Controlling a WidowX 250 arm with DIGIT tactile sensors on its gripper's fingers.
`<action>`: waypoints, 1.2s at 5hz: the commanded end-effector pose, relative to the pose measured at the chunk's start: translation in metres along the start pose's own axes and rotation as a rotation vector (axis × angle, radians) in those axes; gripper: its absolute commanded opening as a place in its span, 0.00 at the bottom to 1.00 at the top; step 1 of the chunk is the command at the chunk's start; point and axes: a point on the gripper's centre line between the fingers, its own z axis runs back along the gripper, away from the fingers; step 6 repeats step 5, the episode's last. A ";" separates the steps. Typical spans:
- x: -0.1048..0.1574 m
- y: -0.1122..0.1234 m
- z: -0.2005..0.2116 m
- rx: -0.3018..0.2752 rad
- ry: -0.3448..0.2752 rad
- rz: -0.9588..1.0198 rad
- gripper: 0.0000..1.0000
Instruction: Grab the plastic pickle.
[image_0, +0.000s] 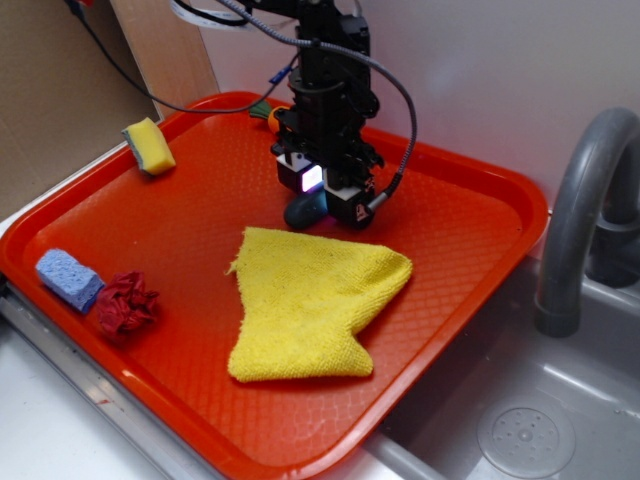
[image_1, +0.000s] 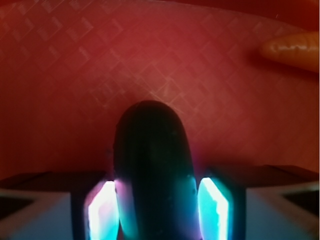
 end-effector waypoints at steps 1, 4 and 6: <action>-0.024 0.030 0.102 -0.136 -0.190 -0.009 0.00; -0.115 0.102 0.187 -0.157 -0.334 0.126 0.00; -0.120 0.107 0.175 -0.157 -0.302 0.157 0.00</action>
